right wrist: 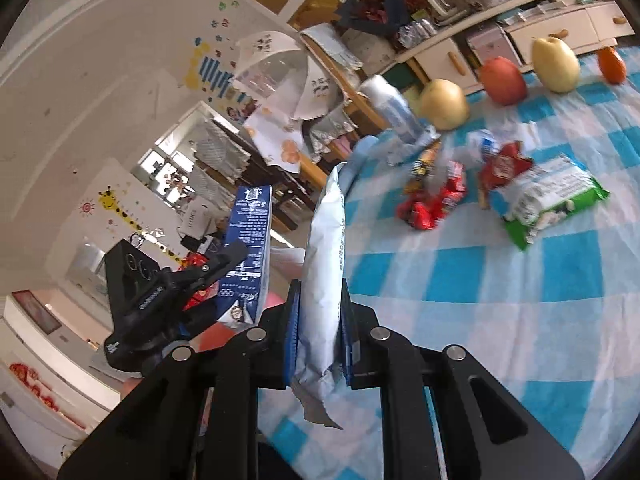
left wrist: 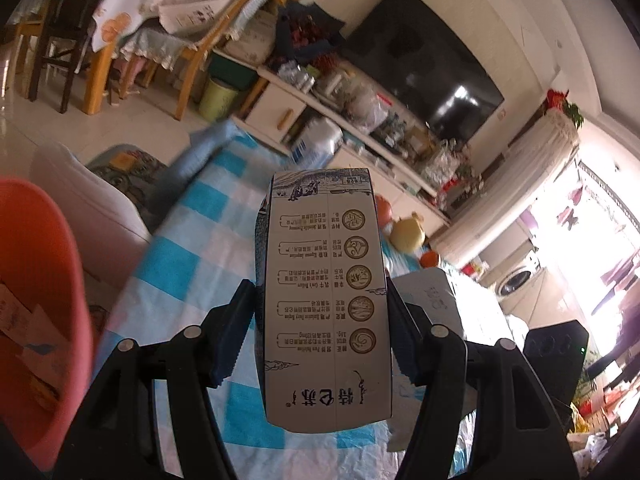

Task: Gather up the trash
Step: 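Lift the carton and the bag and carry both over the pink bucket, then open both grippers over the pink bucket, dropping carton and bag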

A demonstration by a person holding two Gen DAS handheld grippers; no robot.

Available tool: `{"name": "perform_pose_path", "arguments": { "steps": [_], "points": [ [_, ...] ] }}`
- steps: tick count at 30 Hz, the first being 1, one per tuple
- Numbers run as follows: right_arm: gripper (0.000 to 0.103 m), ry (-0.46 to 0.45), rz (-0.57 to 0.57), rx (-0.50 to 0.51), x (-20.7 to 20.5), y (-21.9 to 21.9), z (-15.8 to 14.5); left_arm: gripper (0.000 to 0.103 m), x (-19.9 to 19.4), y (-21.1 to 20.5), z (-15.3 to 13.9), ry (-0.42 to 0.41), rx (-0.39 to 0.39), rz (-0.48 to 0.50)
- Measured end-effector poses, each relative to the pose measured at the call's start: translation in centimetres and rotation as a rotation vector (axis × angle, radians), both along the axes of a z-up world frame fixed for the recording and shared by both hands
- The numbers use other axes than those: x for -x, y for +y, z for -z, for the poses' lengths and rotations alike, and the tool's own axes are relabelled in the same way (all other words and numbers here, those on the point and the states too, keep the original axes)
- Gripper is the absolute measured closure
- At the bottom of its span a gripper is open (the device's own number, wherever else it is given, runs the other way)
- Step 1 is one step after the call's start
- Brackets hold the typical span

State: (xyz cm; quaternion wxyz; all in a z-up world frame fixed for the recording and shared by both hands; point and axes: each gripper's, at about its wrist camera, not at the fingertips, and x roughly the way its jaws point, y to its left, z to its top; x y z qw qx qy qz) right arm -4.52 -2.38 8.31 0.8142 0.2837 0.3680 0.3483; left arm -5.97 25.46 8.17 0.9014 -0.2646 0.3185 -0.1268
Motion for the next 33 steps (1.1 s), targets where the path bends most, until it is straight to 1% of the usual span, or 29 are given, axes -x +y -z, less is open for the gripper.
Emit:
{"name": "perform_pose_path", "arguments": {
  "steps": [8,14,17,19,23,26,30,33],
  "points": [
    [0.085,-0.017,-0.056,-0.045,0.3,4.6,-2.2,0.039,2.1,5.4,-1.2,-0.043,-0.006,-0.138],
    [0.085,-0.029,-0.131,-0.055,0.2,9.7,-3.4,0.039,3.9,10.0,-1.7,-0.058,-0.036,-0.294],
    [0.085,-0.039,-0.171,-0.044,0.2,12.7,-4.0,0.039,4.7,12.2,-1.6,-0.054,-0.073,-0.393],
    [0.085,-0.037,-0.197,-0.042,0.1,14.7,-4.1,0.039,5.4,13.7,-1.6,-0.045,-0.079,-0.453],
    [0.085,-0.041,-0.238,-0.022,-0.1,18.5,-4.2,0.039,6.2,15.7,-1.3,-0.020,-0.106,-0.528],
    [0.085,-0.039,-0.257,-0.008,-0.3,20.6,-4.0,0.039,6.5,16.9,-0.9,0.000,-0.100,-0.559],
    [0.085,-0.024,-0.276,0.011,-0.7,23.4,-3.3,0.039,6.9,18.0,-0.5,0.027,-0.144,-0.608],
    [0.081,-0.011,-0.285,0.067,-1.5,25.6,-2.3,0.038,6.7,18.9,0.1,0.058,-0.147,-0.629]
  ]
}}
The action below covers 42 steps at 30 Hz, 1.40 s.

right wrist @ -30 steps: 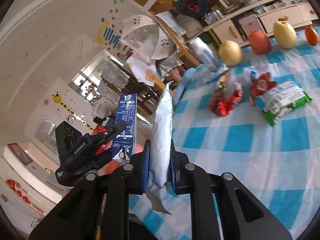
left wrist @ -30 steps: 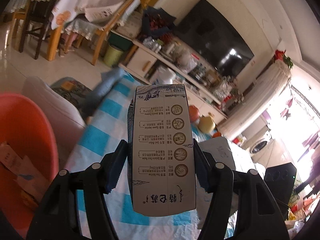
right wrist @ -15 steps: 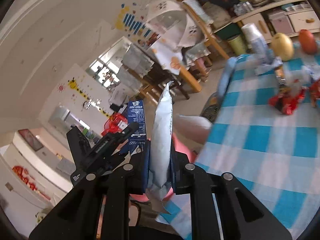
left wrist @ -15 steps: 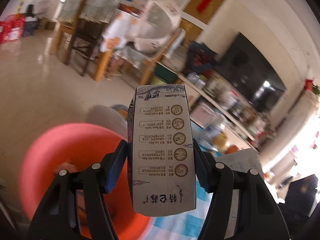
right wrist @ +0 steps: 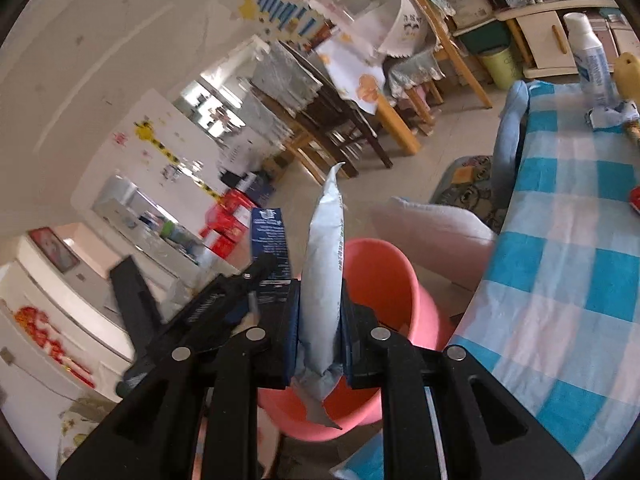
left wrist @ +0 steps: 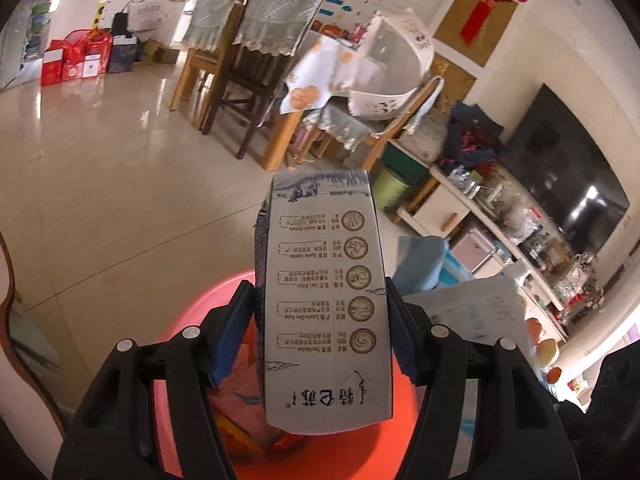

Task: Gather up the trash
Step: 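Open both grippers over the pink bucket, dropping carton and bag, then move both tools back over the table toward the remaining wrappers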

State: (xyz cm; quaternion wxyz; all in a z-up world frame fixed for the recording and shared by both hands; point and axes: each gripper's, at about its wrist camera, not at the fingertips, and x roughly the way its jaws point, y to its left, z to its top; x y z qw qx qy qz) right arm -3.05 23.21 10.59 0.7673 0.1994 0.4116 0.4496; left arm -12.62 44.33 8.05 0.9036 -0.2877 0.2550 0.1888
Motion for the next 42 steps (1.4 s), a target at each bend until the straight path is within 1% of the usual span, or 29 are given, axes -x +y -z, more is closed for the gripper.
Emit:
{"name": "perform_pose_path", "arguments": {
  "steps": [1,2,3,4,5,6,7,8,10,11,12,14,17,19,22,25,27,30,32,35,38,39,40,42],
  "points": [
    [0.079,-0.009,-0.007,0.038,-0.1,0.9,0.4,0.037,0.0,0.2,0.3,0.017,-0.001,-0.008],
    [0.072,-0.023,-0.004,0.076,-0.1,1.4,0.8,0.031,0.1,0.4,0.5,0.025,-0.003,-0.012],
    [0.068,-0.033,0.008,0.117,-0.1,1.8,1.2,0.025,0.0,0.5,0.6,0.033,-0.010,-0.017],
    [0.058,-0.039,0.019,0.141,0.0,1.8,1.5,0.023,-0.1,0.6,0.6,0.032,-0.019,-0.017],
    [0.047,-0.051,0.035,0.158,0.2,1.6,1.6,0.021,-0.1,0.4,0.6,0.028,-0.036,-0.012],
    [0.041,-0.064,0.049,0.169,0.3,1.3,1.6,0.020,-0.1,0.2,0.6,0.021,-0.047,-0.007],
    [0.030,-0.095,0.076,0.196,0.7,0.8,1.4,0.020,-0.2,0.0,0.5,0.007,-0.057,-0.001],
    [0.023,-0.128,0.098,0.227,1.0,0.4,1.2,0.017,-0.1,-0.2,0.4,-0.016,-0.067,0.004],
    [0.019,-0.199,0.128,0.292,1.9,-0.3,0.8,0.015,-0.2,-0.6,0.3,-0.050,-0.080,0.010],
    [0.016,-0.224,0.141,0.320,2.2,-0.7,0.8,0.014,-0.2,-1.0,0.3,-0.061,-0.087,0.015],
    [0.015,-0.250,0.160,0.355,2.6,-1.4,0.6,0.014,-0.3,-1.4,0.1,-0.073,-0.101,0.023],
    [0.014,-0.281,0.178,0.392,3.0,-2.4,0.7,0.013,-0.6,-2.3,0.0,-0.088,-0.128,0.048],
    [0.012,-0.329,0.219,0.458,3.2,-4.3,1.0,0.013,-1.3,-3.6,0.0,-0.076,-0.164,0.084],
    [0.011,-0.351,0.252,0.490,3.6,-6.2,1.1,0.013,-1.6,-4.8,-0.2,-0.075,-0.212,0.111],
    [0.008,-0.376,0.306,0.518,4.3,-9.4,1.2,0.013,-2.1,-6.8,-0.7,-0.068,-0.292,0.155],
    [0.008,-0.391,0.343,0.543,5.1,-12.1,1.2,0.013,-2.3,-9.1,-1.2,-0.063,-0.380,0.194],
    [0.008,-0.399,0.362,0.555,5.7,-13.4,1.0,0.013,-2.2,-11.1,-1.6,-0.071,-0.444,0.243],
    [0.006,-0.430,0.398,0.564,6.7,-15.5,0.4,0.013,-2.0,-13.4,-1.8,-0.059,-0.526,0.280],
    [0.005,-0.449,0.427,0.564,7.4,-16.8,0.1,0.013,-1.5,-14.9,-2.1,-0.059,-0.563,0.298],
    [0.005,-0.460,0.468,0.567,8.1,-18.6,0.1,0.013,-0.3,-16.7,-2.3,-0.056,-0.556,0.311],
    [0.005,-0.445,0.496,0.562,8.6,-20.3,0.2,0.013,1.1,-17.9,-2.4,-0.064,-0.510,0.312],
    [0.005,-0.442,0.501,0.560,8.7,-20.9,0.3,0.013,1.8,-18.3,-2.5,-0.065,-0.475,0.312],
    [0.005,-0.445,0.505,0.563,8.9,-21.4,0.3,0.013,2.2,-18.6,-2.5,-0.068,-0.461,0.315],
    [0.005,-0.447,0.507,0.568,9.1,-22.2,0.6,0.013,3.3,-19.6,-2.7,-0.078,-0.434,0.338]
  ]
}}
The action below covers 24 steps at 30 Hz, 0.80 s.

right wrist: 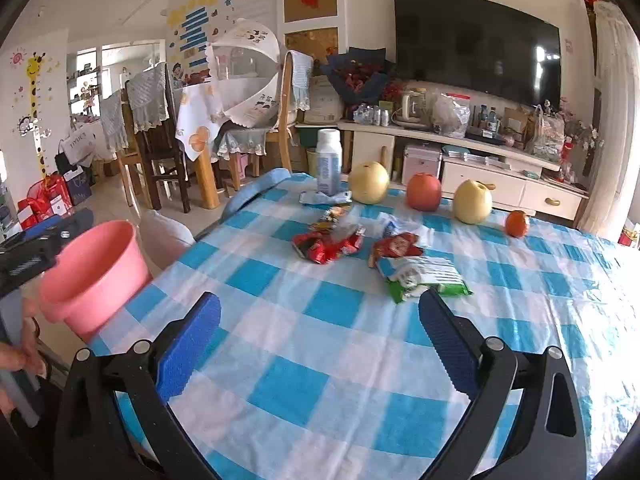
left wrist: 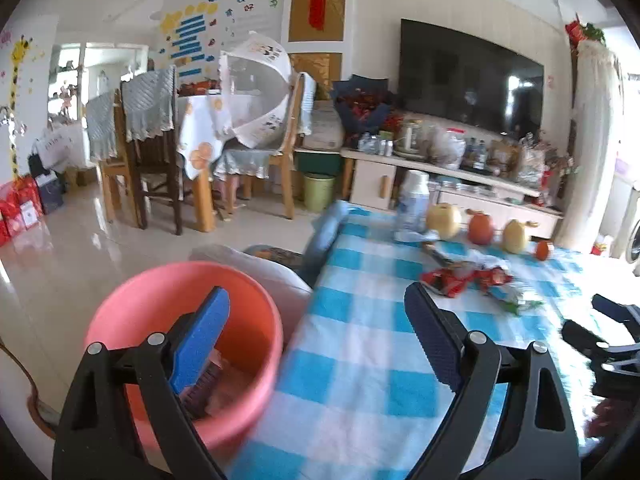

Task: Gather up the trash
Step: 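Move both tools back over the table toward the remaining wrappers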

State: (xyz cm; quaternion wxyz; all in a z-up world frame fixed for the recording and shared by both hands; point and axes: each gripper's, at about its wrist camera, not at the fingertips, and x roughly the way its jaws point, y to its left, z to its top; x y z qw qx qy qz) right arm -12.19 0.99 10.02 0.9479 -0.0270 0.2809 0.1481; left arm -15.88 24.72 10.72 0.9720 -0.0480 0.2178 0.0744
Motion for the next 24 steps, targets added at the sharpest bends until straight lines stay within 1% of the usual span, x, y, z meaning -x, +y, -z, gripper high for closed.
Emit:
{"name": "perform_pose_path", "arguments": {
  "steps": [2,7,10,14,18,20,24],
  "points": [
    [0.005,0.002,-0.002,-0.002,0.2,-0.8,0.2,0.013,0.8,-1.1,0.0,0.001,0.005,0.031],
    [0.005,0.000,0.018,0.023,0.2,-2.4,0.7,0.013,2.3,-4.6,-0.4,-0.004,-0.035,0.077],
    [0.005,0.005,0.019,0.033,0.1,-3.1,1.2,0.013,2.7,-6.4,-0.4,0.025,-0.051,0.110],
    [0.005,-0.011,0.029,0.086,-0.2,-3.6,2.0,0.013,2.7,-8.6,-0.6,0.067,-0.090,0.137],
    [0.005,0.049,0.009,0.036,-1.2,-5.2,2.5,0.013,2.4,-10.2,-1.4,0.075,-0.094,0.170],
    [0.005,0.058,0.009,0.020,-1.5,-5.9,2.4,0.013,2.0,-10.9,-2.0,0.076,-0.095,0.180],
    [0.005,0.108,0.029,-0.034,-2.8,-7.9,2.4,0.013,-0.7,-11.7,-3.0,0.093,-0.075,0.200]
  ]
}}
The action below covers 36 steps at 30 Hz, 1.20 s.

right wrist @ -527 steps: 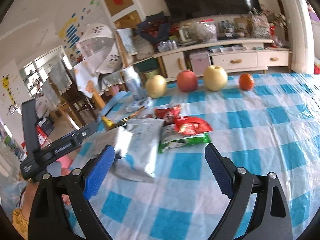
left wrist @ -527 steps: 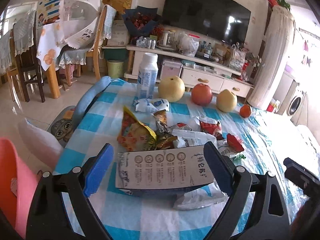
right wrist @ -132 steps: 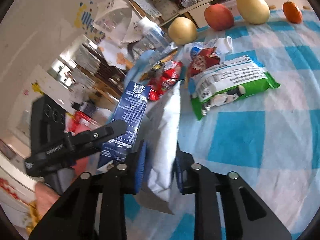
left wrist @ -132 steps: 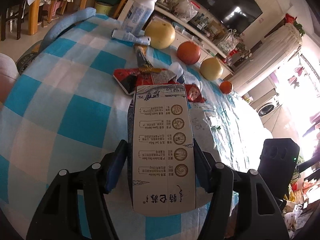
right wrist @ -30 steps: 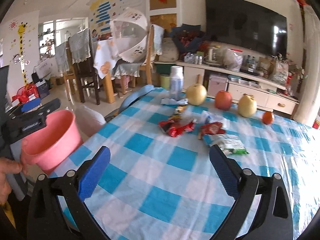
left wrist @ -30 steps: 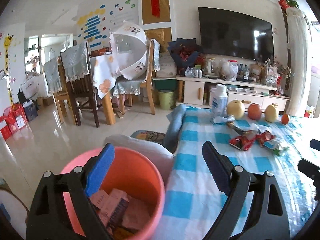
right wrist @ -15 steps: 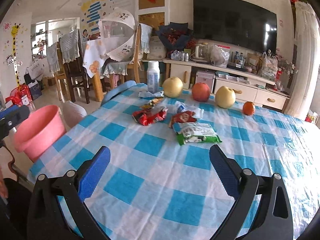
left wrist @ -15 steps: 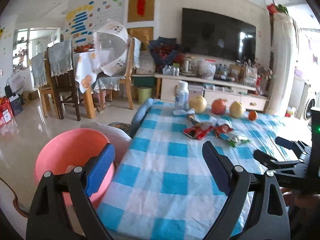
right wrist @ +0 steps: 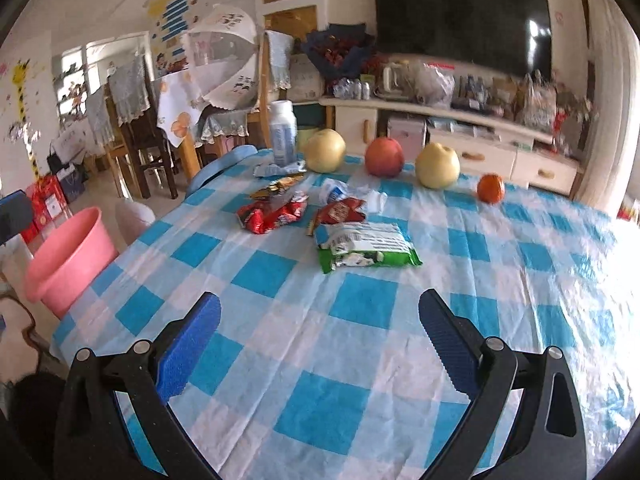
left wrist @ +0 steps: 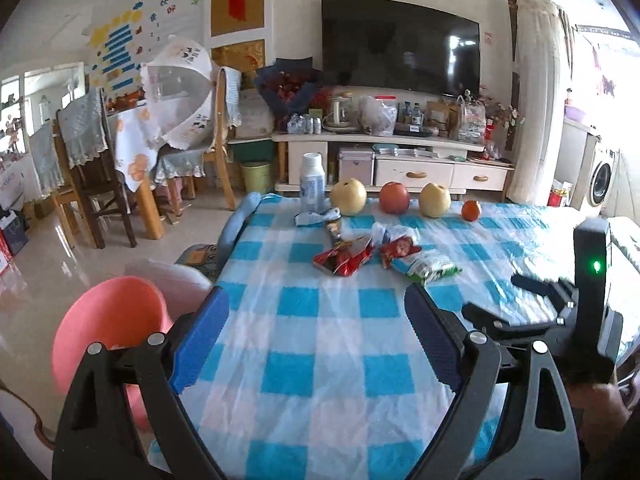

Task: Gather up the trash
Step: 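Move both tools back over the table toward the remaining wrappers, then grasp the brown COFFEE stick packet with the left gripper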

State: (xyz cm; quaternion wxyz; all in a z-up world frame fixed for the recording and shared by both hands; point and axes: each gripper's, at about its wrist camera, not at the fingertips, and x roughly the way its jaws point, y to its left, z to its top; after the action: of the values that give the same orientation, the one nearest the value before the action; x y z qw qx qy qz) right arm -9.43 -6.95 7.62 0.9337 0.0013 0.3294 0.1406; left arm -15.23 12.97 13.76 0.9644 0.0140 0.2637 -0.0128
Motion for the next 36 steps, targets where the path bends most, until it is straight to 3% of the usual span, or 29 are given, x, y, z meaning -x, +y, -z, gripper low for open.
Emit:
{"name": "perform_pose_path", "arguments": {
  "steps": [5,8,14,17,22,25,32,34,36],
  "points": [
    [0.005,0.028,0.045,0.001,-2.2,-2.2,0.4,0.013,-6.4,0.0,-0.4,0.051,0.052,-0.010],
    [0.005,0.022,0.090,-0.013,-3.9,-3.9,0.4,0.013,-12.5,0.1,0.6,0.111,0.088,-0.027],
    [0.005,0.093,0.177,-0.191,-8.3,-8.5,1.3,0.013,-23.9,0.8,3.9,0.195,0.150,-0.083],
    [0.005,0.111,0.204,-0.229,-10.9,-9.9,2.0,0.014,-28.0,1.0,5.3,0.215,0.162,-0.091],
    [0.005,0.123,0.182,-0.206,-13.6,-10.1,2.8,0.029,-34.6,1.3,8.4,0.270,0.182,-0.098],
    [0.005,0.132,0.165,-0.193,-14.5,-9.9,3.3,0.034,-37.0,1.1,9.8,0.297,0.157,-0.095],
    [0.005,0.139,0.120,-0.158,-14.9,-8.9,3.9,0.035,-41.0,1.5,11.7,0.351,0.111,-0.087],
    [0.005,0.139,0.121,-0.155,-14.8,-9.0,3.9,0.035,-41.8,1.6,12.4,0.383,0.134,-0.069],
    [0.005,0.137,0.126,-0.147,-14.9,-9.2,3.8,0.036,-41.9,1.2,12.9,0.405,0.090,-0.059]
  ]
}}
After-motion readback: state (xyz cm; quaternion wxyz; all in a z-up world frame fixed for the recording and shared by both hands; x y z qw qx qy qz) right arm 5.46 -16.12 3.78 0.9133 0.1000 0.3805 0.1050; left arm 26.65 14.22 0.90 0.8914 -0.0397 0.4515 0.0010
